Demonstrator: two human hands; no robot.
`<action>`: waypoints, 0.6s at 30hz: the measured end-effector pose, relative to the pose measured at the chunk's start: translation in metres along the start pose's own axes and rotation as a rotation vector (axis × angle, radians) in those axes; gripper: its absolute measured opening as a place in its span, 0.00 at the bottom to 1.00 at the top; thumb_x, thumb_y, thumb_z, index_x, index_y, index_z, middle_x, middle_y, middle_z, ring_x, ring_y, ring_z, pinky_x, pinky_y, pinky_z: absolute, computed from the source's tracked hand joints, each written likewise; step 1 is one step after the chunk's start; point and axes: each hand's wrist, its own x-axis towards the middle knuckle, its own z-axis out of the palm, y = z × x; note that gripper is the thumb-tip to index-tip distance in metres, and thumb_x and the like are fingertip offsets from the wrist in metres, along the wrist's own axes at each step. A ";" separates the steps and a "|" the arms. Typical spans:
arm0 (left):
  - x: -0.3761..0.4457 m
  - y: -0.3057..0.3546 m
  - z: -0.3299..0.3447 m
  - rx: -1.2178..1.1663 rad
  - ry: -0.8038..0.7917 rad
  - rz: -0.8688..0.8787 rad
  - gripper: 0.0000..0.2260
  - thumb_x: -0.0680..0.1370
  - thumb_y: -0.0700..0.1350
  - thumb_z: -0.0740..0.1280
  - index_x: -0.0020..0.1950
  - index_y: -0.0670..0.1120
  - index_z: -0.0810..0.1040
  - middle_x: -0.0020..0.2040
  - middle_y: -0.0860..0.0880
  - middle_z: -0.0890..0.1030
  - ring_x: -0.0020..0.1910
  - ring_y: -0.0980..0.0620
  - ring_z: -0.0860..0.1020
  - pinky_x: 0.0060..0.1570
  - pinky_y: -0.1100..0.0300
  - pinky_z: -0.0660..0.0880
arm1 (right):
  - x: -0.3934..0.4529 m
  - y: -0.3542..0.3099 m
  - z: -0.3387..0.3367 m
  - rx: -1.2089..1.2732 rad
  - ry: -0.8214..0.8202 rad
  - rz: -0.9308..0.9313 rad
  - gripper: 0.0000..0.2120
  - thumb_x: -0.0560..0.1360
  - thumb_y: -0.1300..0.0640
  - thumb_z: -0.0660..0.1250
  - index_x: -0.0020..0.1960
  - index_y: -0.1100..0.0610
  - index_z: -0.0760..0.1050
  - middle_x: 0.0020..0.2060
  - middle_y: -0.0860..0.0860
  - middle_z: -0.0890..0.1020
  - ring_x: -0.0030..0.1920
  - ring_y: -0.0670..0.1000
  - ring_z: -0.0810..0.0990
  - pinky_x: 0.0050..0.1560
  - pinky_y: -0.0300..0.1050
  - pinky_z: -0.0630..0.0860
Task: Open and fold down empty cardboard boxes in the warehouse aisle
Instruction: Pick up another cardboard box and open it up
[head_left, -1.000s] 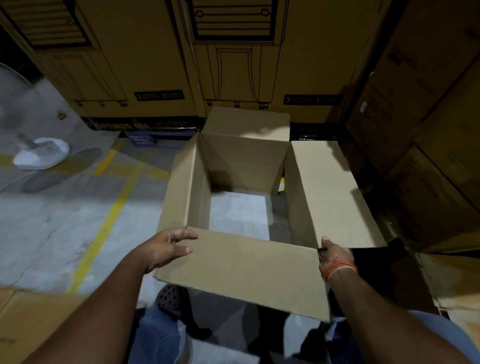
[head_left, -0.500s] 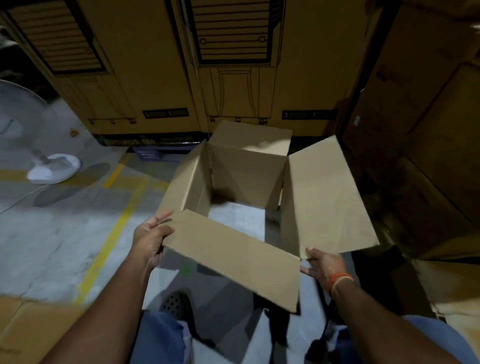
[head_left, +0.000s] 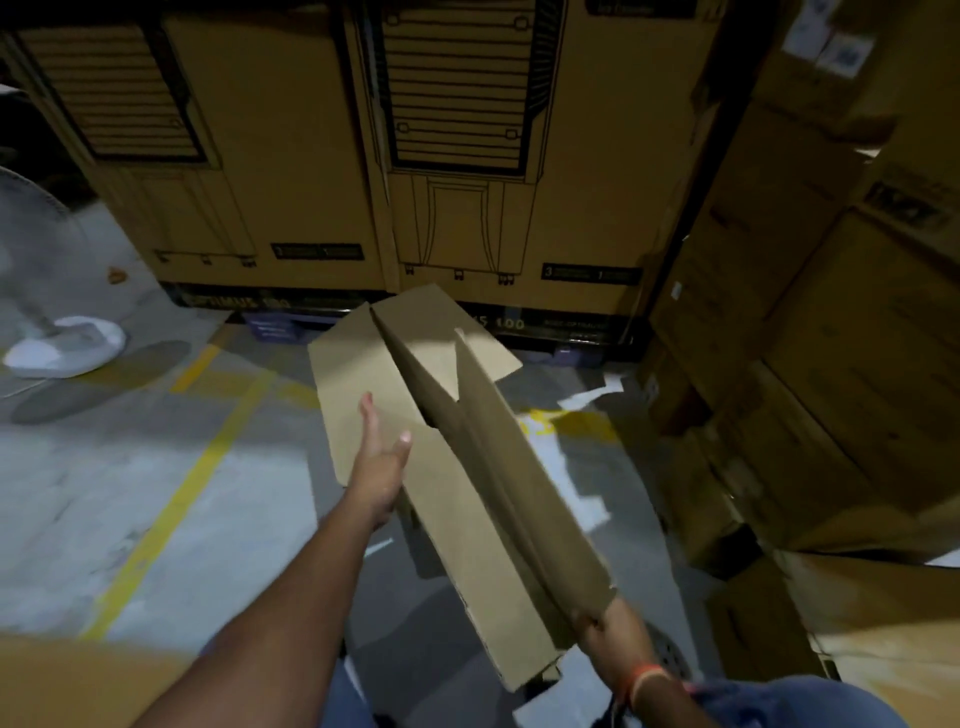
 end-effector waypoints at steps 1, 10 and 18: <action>-0.009 0.003 0.007 0.088 -0.056 0.034 0.34 0.86 0.43 0.60 0.81 0.66 0.44 0.81 0.63 0.47 0.81 0.45 0.53 0.77 0.45 0.56 | -0.008 -0.009 -0.001 -0.112 -0.044 -0.086 0.19 0.77 0.58 0.65 0.67 0.59 0.76 0.56 0.57 0.81 0.56 0.57 0.80 0.55 0.41 0.72; -0.042 -0.002 0.020 0.166 -0.168 -0.043 0.27 0.81 0.60 0.66 0.79 0.66 0.61 0.71 0.57 0.70 0.65 0.56 0.74 0.64 0.53 0.77 | -0.048 -0.059 -0.009 -0.522 -0.176 -0.266 0.42 0.76 0.69 0.53 0.81 0.39 0.42 0.71 0.50 0.62 0.56 0.57 0.79 0.65 0.50 0.71; -0.022 -0.004 0.040 -0.038 -0.137 -0.089 0.29 0.77 0.24 0.64 0.76 0.40 0.70 0.75 0.44 0.70 0.76 0.50 0.67 0.46 0.75 0.75 | -0.058 -0.055 -0.018 -0.640 -0.109 -0.374 0.39 0.81 0.60 0.55 0.80 0.42 0.34 0.79 0.49 0.53 0.66 0.55 0.75 0.65 0.50 0.74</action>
